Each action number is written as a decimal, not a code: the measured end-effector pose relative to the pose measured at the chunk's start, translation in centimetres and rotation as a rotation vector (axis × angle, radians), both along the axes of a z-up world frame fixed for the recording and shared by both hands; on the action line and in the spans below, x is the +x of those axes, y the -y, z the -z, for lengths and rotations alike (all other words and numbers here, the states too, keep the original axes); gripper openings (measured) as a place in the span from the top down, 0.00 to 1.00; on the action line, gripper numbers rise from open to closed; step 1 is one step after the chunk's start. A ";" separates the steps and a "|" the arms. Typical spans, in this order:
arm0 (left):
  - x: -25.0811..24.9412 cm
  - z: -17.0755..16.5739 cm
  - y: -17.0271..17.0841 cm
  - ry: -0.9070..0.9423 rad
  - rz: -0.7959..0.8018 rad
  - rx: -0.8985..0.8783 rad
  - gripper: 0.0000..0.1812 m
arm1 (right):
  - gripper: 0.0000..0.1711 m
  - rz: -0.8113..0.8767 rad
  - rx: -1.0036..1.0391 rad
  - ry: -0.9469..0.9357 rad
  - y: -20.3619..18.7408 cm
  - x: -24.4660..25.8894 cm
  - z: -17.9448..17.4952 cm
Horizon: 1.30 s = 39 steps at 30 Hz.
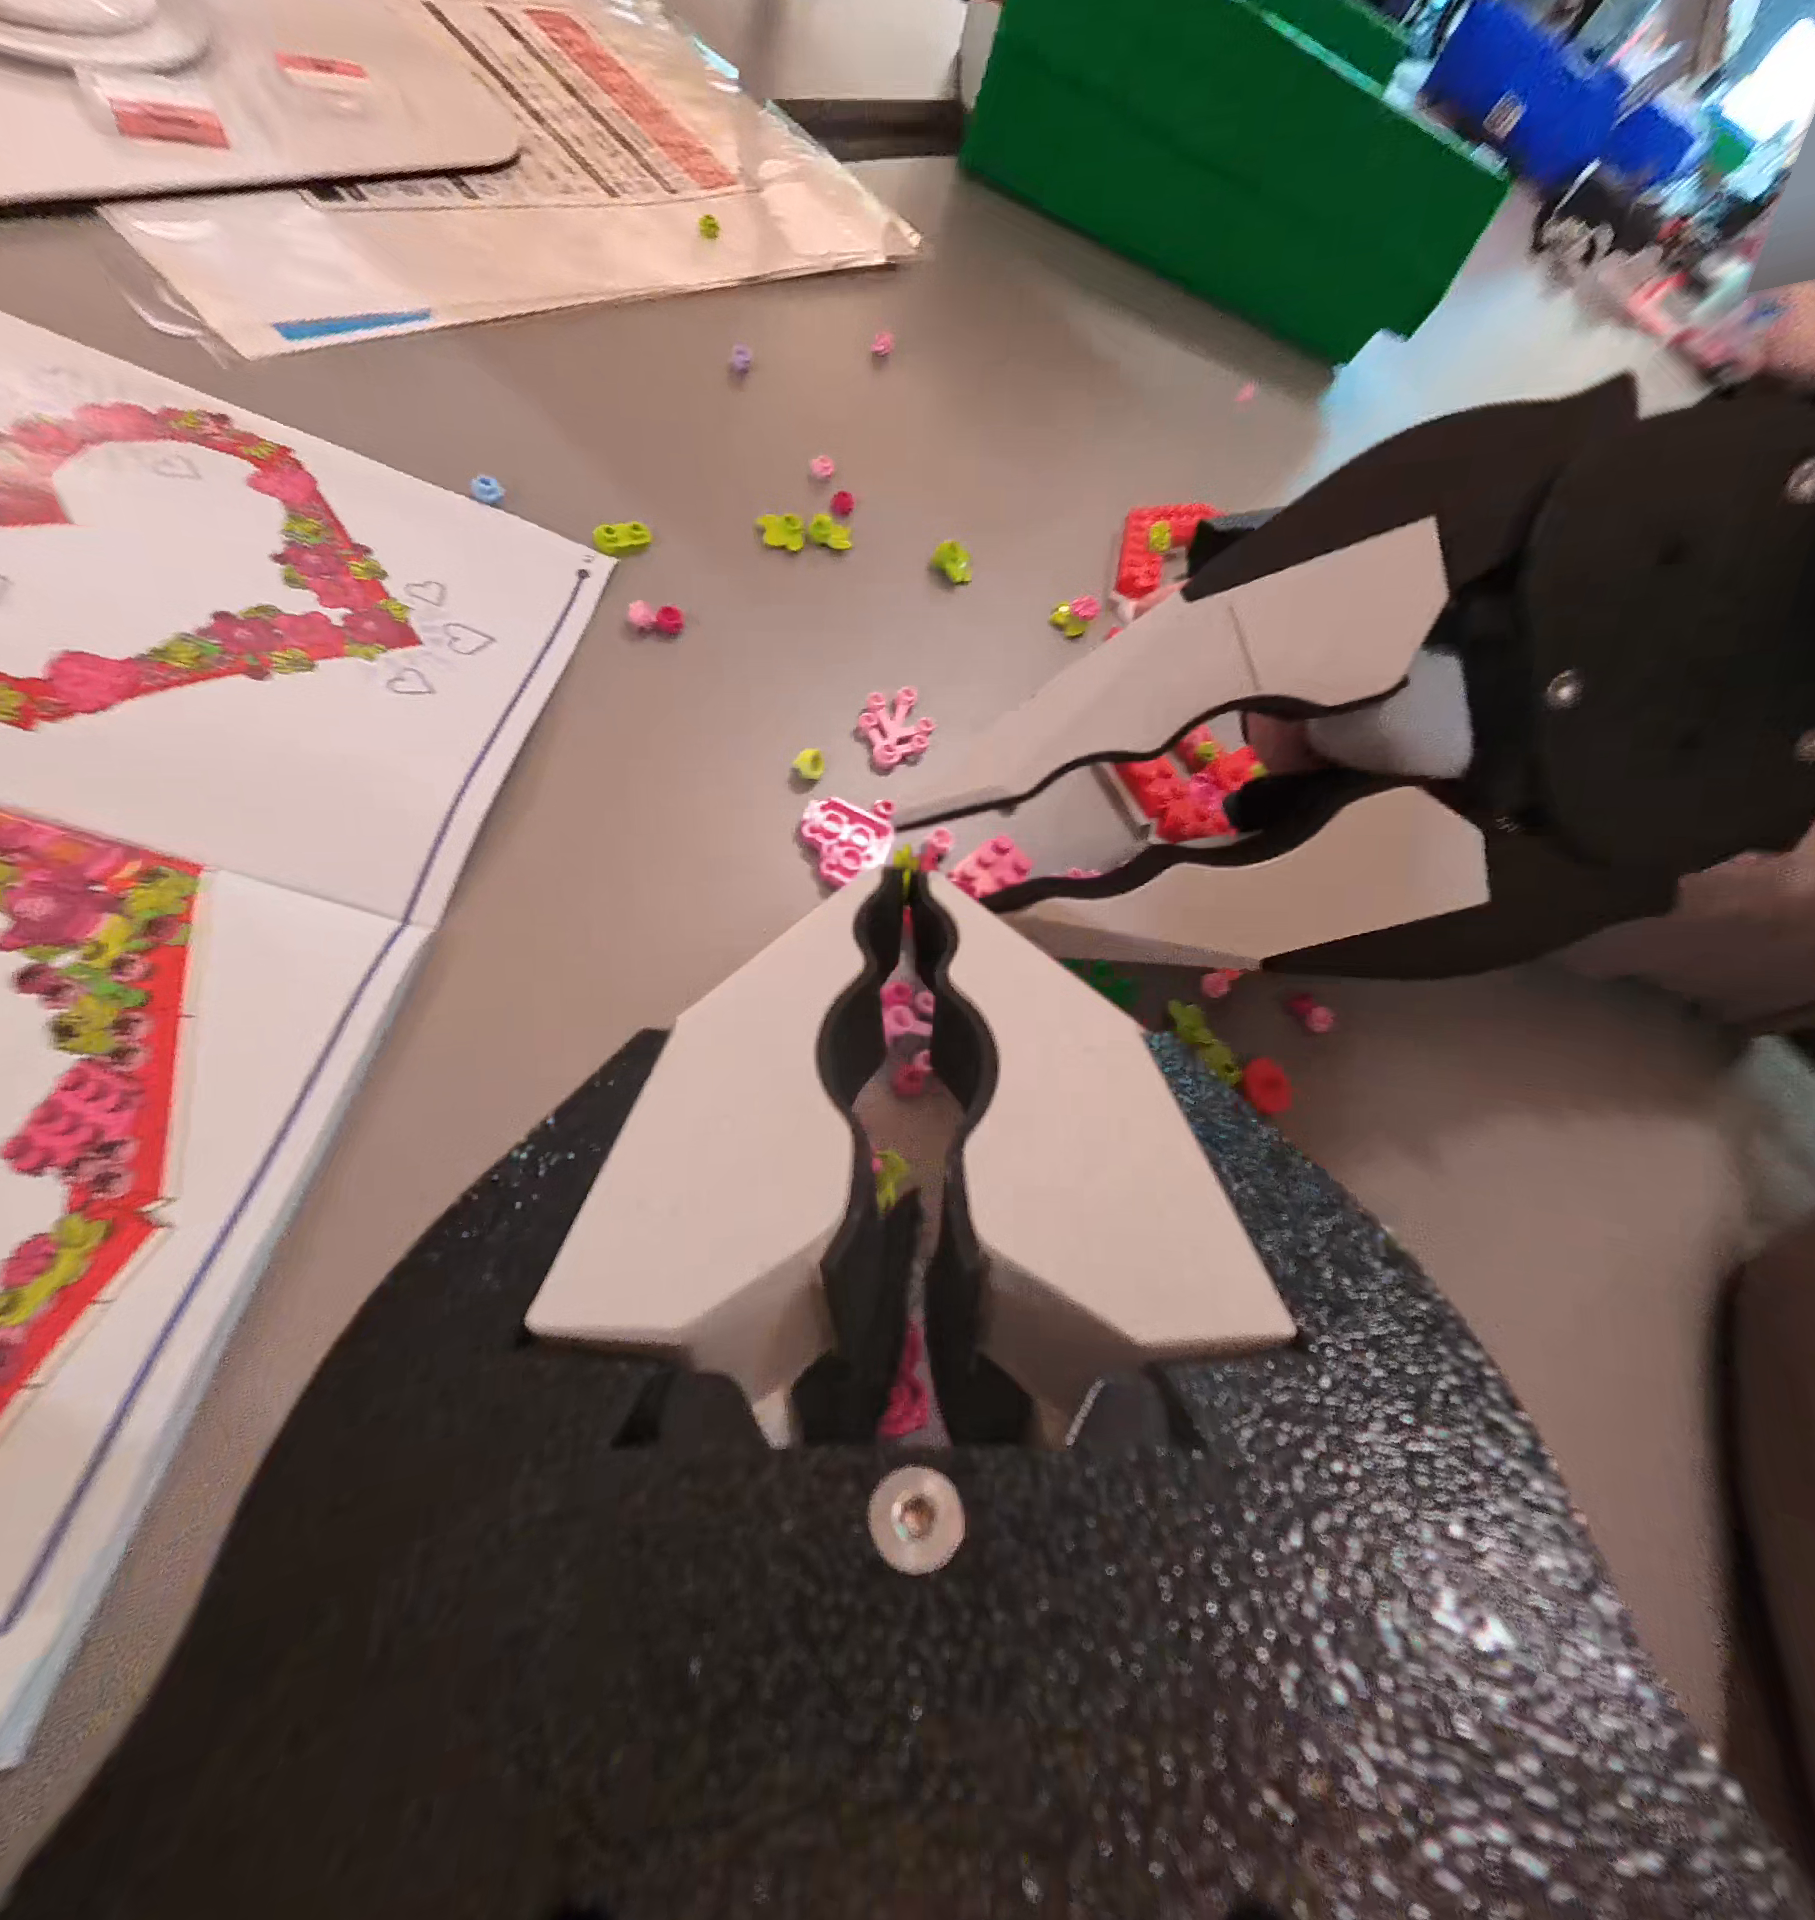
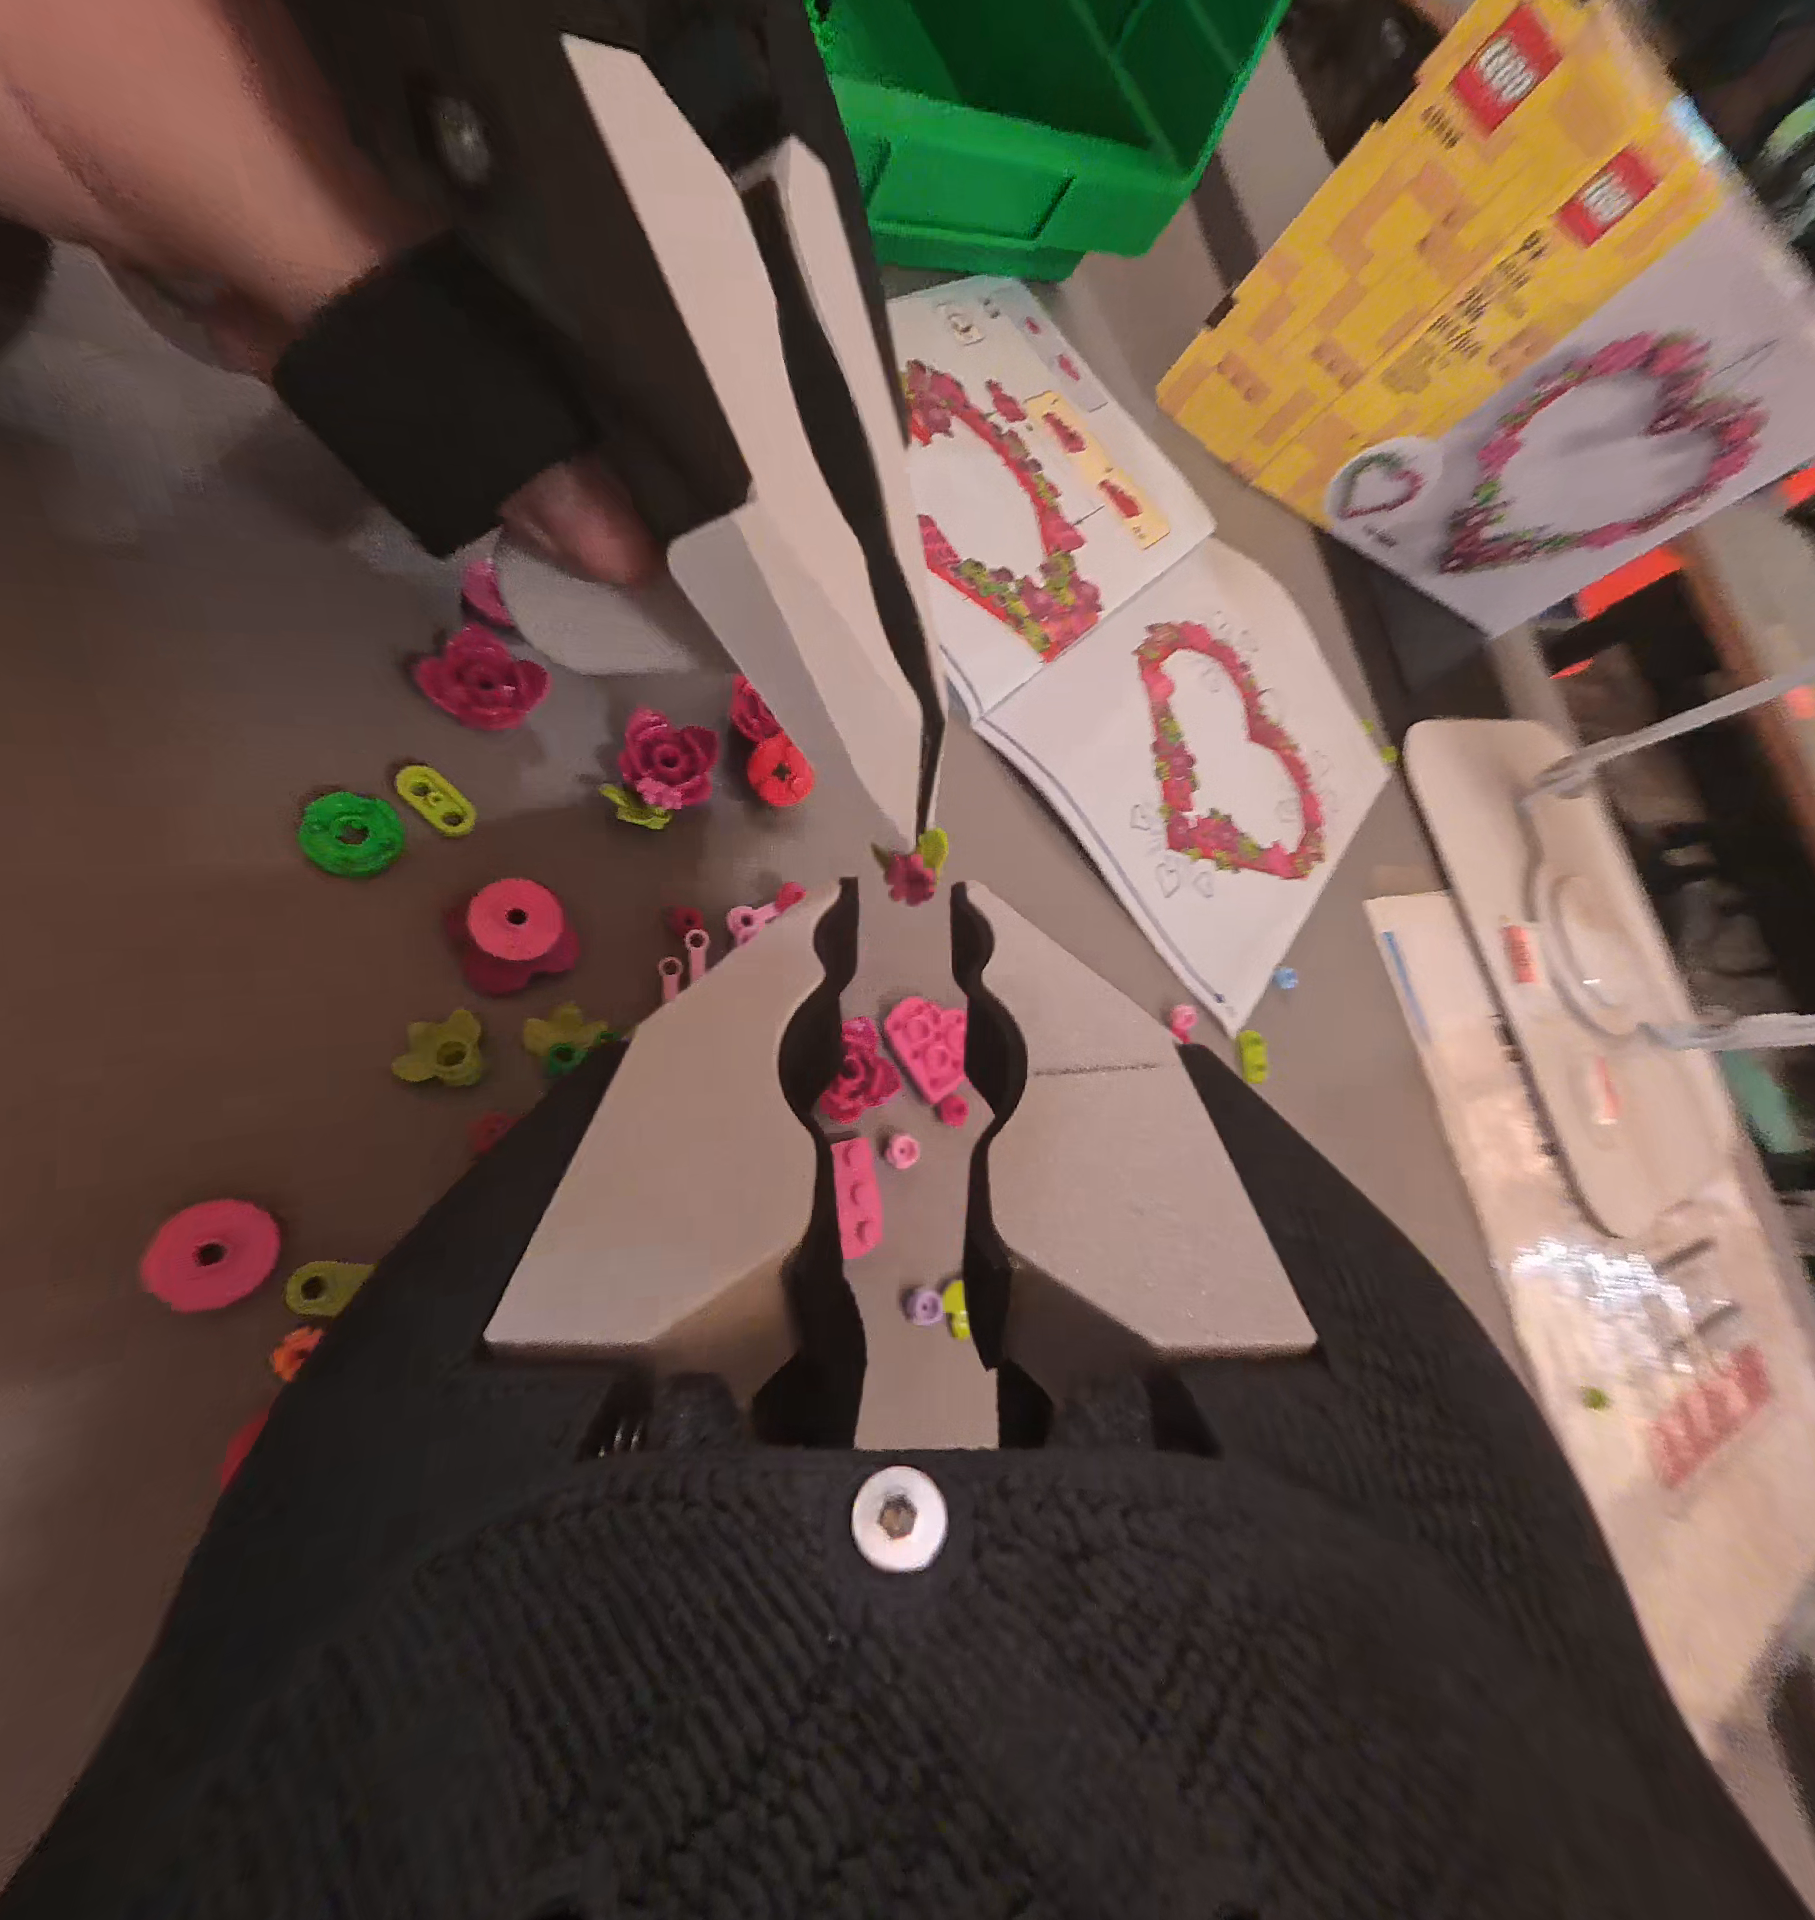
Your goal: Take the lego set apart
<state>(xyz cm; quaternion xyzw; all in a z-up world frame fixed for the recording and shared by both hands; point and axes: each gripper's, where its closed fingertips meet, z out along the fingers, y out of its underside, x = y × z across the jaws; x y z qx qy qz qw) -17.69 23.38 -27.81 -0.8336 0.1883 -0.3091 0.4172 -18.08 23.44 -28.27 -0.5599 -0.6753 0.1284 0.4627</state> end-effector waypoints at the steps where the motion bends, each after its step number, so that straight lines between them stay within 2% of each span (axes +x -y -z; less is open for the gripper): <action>1: 0.2 -0.1 0.2 0.030 0.007 -0.015 1.00 | 0.91 0.006 0.034 0.000 -0.1 0.0 -0.2; 7: 0.0 -0.5 0.3 0.122 -0.013 -0.054 1.00 | 0.95 -0.019 0.149 0.016 0.3 -0.1 -0.5; 10: -0.1 -0.9 0.2 0.130 -0.021 -0.035 1.00 | 0.96 -0.020 0.286 0.035 0.2 -0.1 -1.1; 15: -0.3 -1.3 0.0 0.004 -0.056 0.051 1.00 | 0.97 -0.027 0.558 0.085 0.0 -0.1 -1.7; 19: -0.2 -1.7 0.0 -0.022 -0.065 0.079 1.00 | 0.97 -0.043 0.765 0.128 0.0 0.1 -2.1; 29: 0.2 -1.6 0.1 -0.058 -0.061 0.093 1.00 | 0.97 -0.110 1.027 0.181 0.2 0.4 -2.2; 32: 0.3 -1.5 0.3 -0.025 -0.048 0.072 1.00 | 0.97 -0.146 1.034 0.168 0.4 0.5 -2.1; 36: 0.5 -1.3 0.7 0.035 -0.006 0.042 1.00 | 0.96 -0.138 0.722 0.072 0.7 0.5 -1.8; 39: 0.4 -1.4 0.7 0.049 -0.018 0.028 1.00 | 0.93 -0.147 0.701 0.055 0.8 0.4 -2.0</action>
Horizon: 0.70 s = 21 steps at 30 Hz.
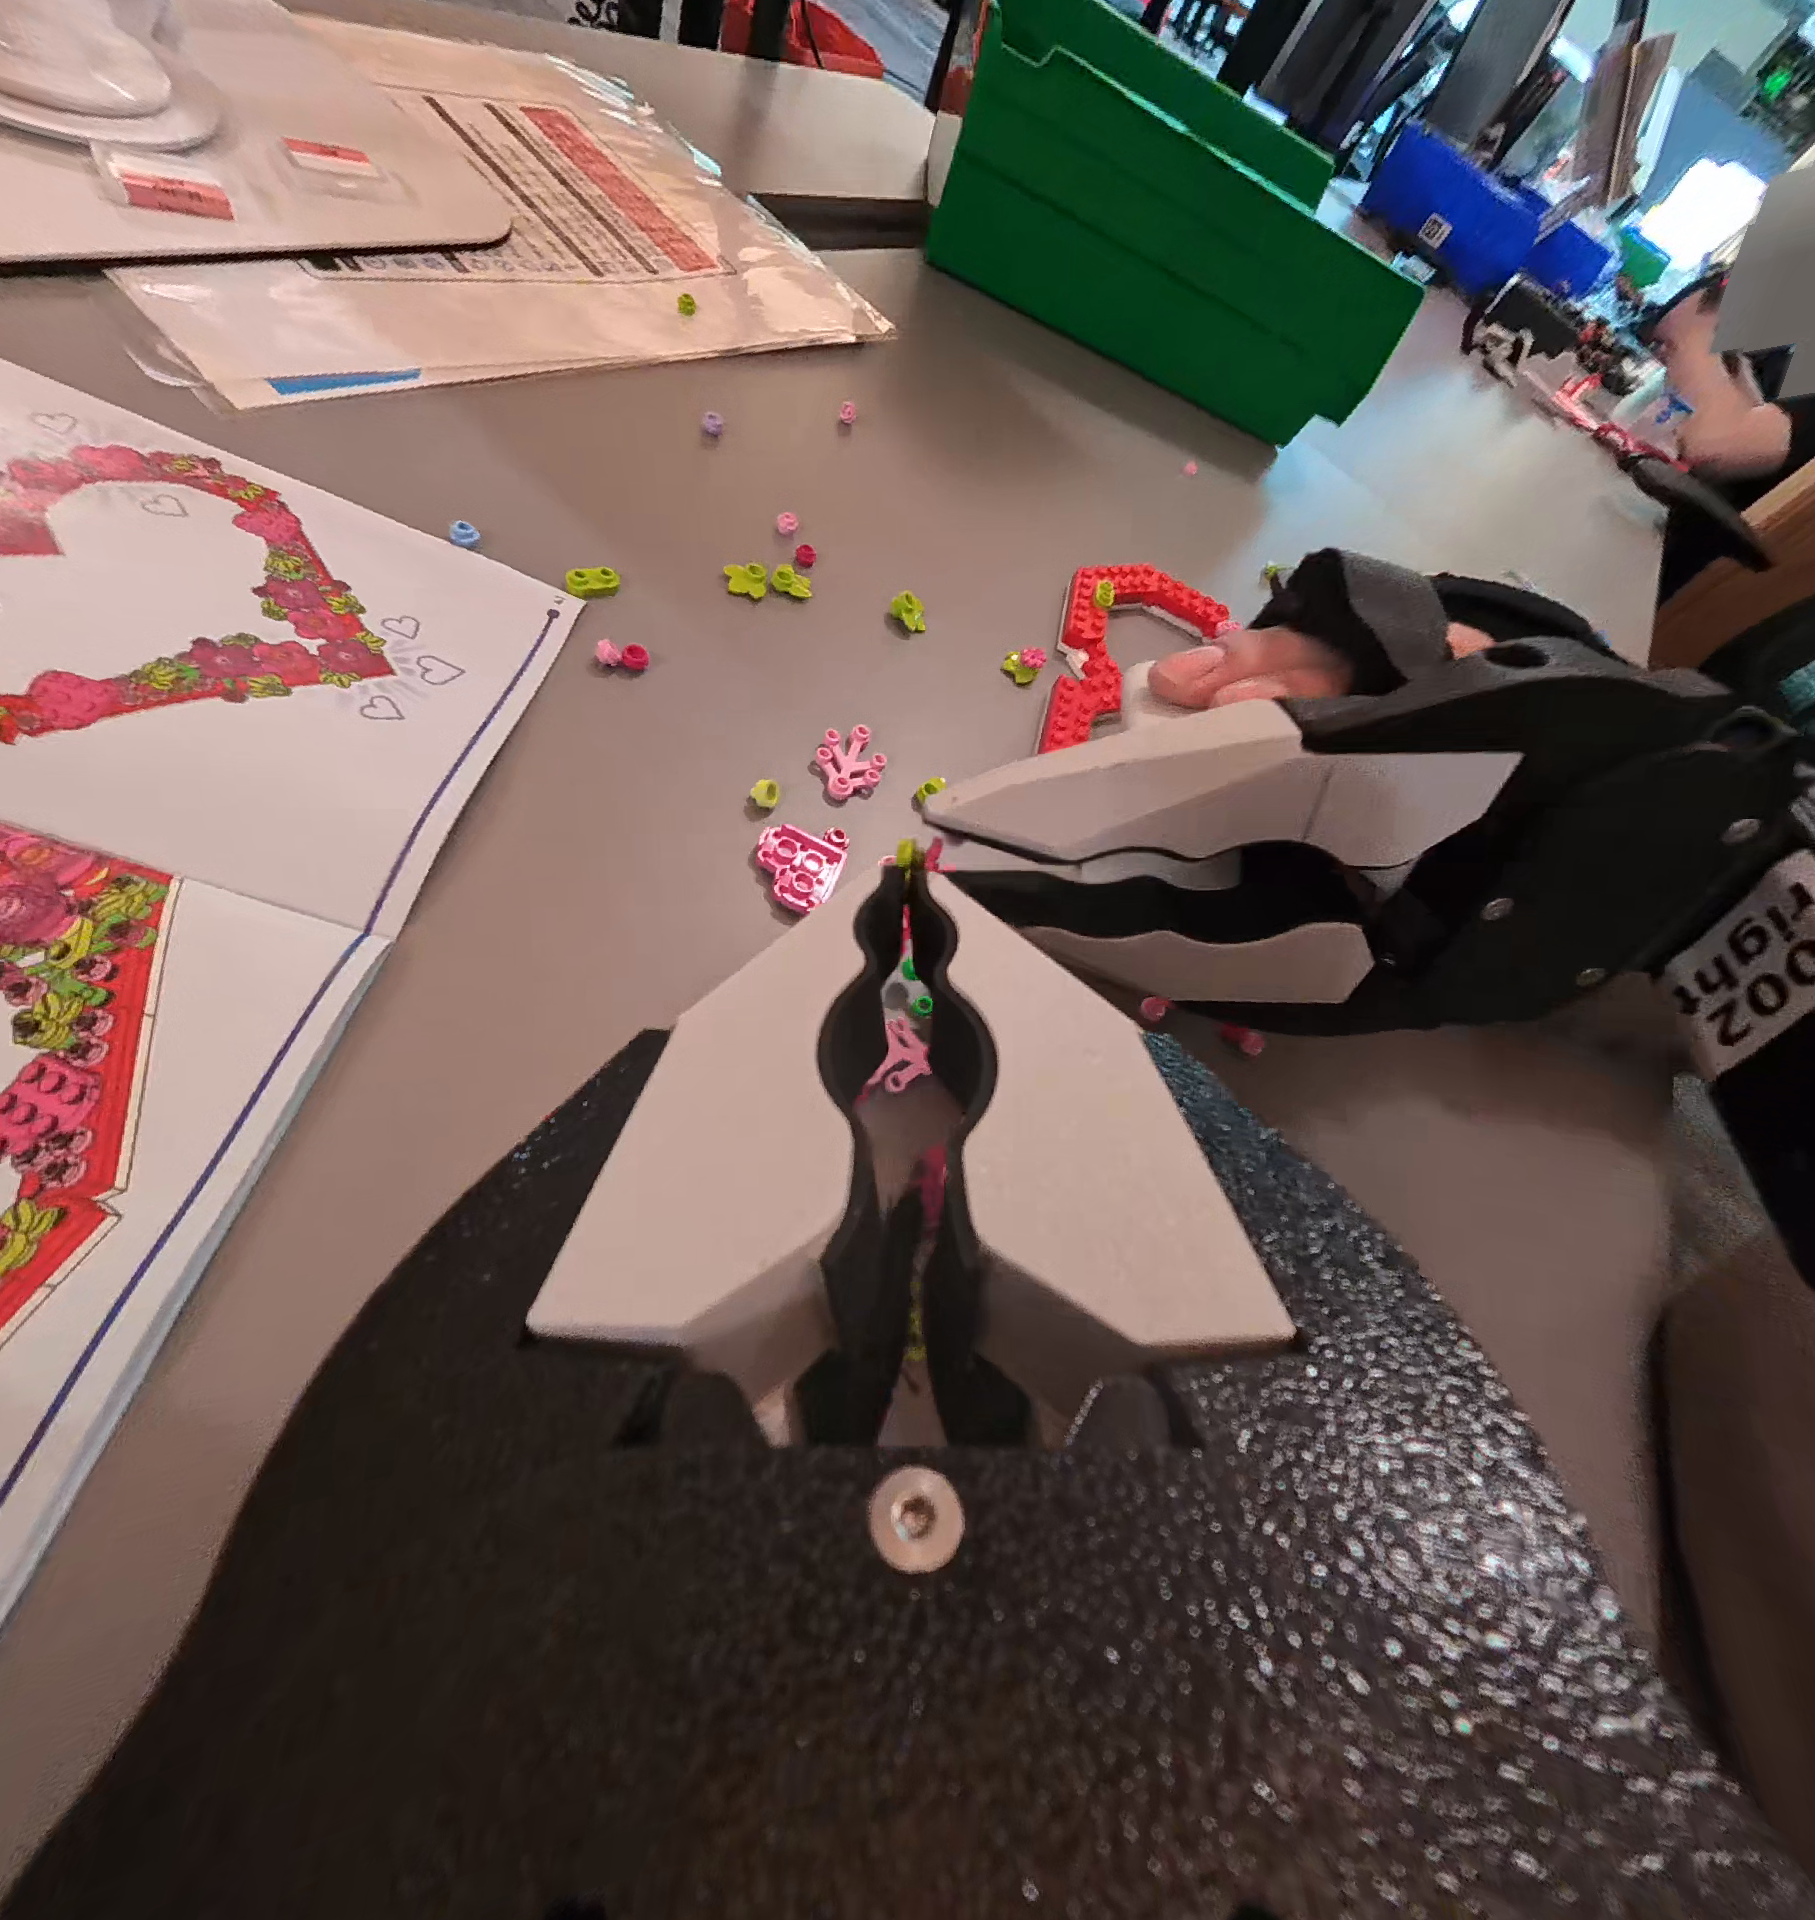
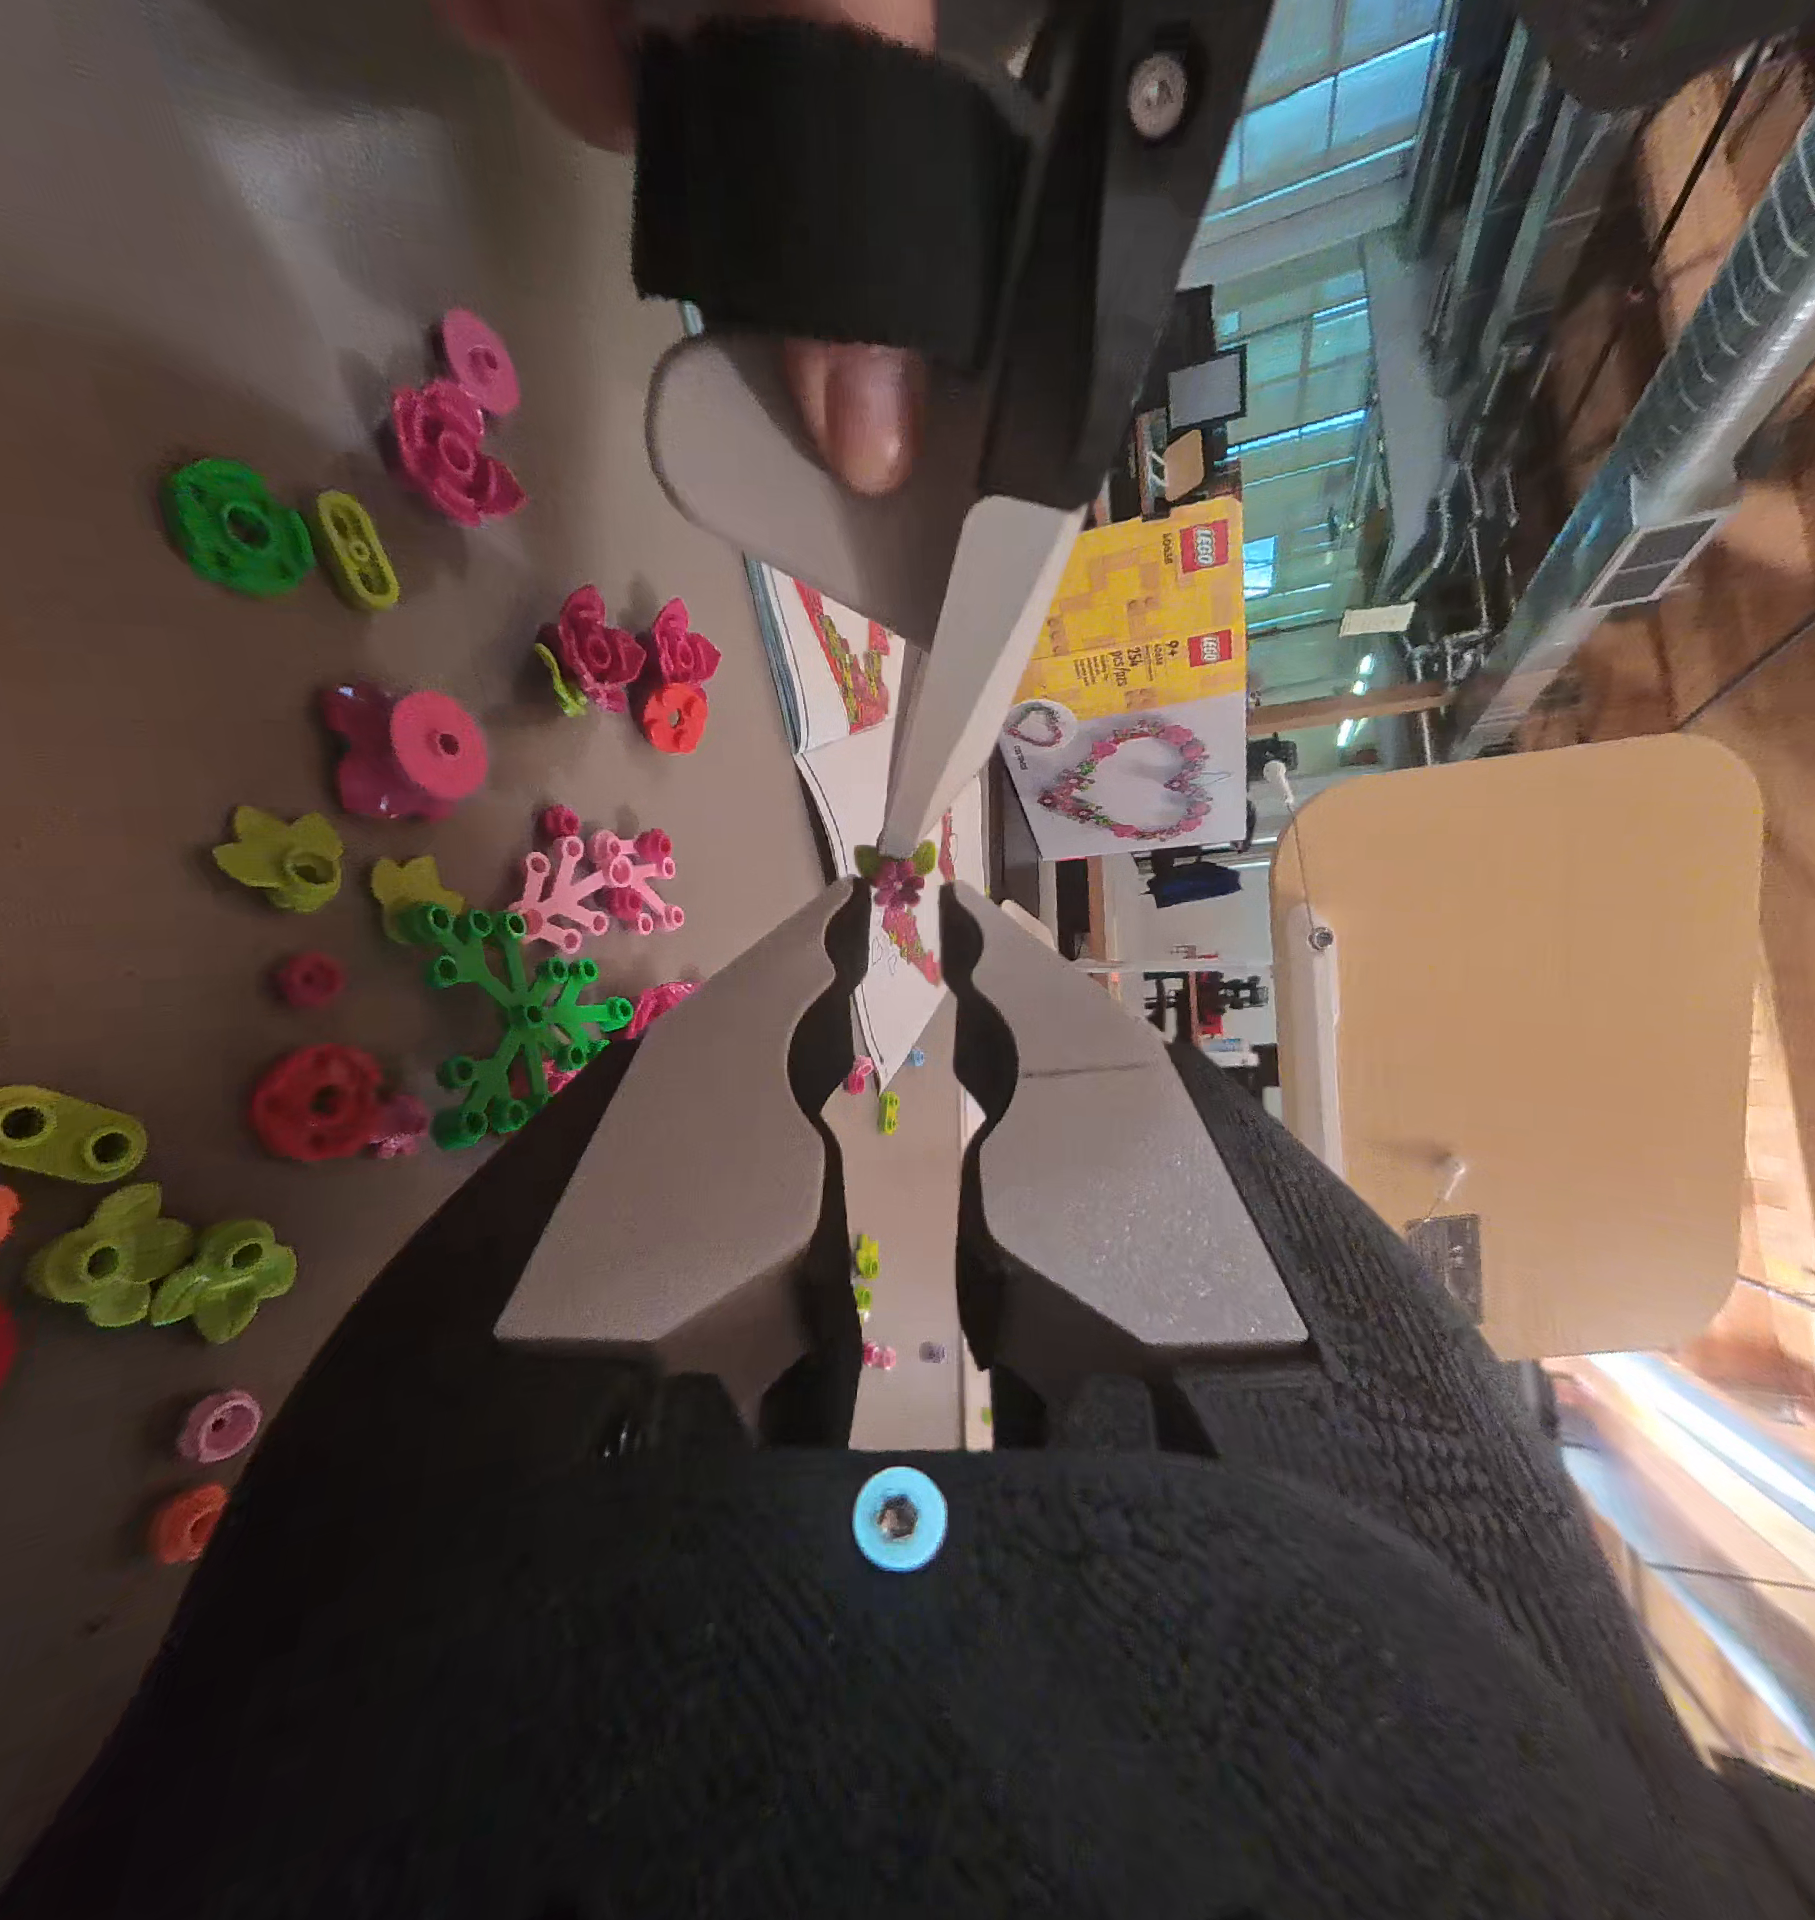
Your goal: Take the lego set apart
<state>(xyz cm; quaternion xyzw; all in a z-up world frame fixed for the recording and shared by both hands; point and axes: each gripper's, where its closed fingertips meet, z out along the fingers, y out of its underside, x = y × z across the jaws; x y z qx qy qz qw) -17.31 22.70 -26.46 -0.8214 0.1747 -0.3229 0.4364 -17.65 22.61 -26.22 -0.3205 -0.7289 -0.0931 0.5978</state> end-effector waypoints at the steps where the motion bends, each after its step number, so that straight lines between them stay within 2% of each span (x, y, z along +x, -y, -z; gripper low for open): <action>1: -0.1 0.2 0.0 -0.022 -0.004 0.000 1.00 | 0.93 -0.007 0.019 0.007 0.1 0.0 0.1; 7: 0.1 0.7 0.0 -0.031 0.000 -0.019 1.00 | 0.96 -0.008 0.056 0.058 0.3 -0.3 0.9; 13: 0.1 0.8 0.0 -0.006 0.000 -0.027 1.00 | 0.98 0.007 -0.031 0.042 0.3 -0.3 0.9; 21: 0.3 0.8 -0.3 -0.136 -0.023 0.032 1.00 | 0.98 -0.005 0.019 0.046 0.1 0.1 0.9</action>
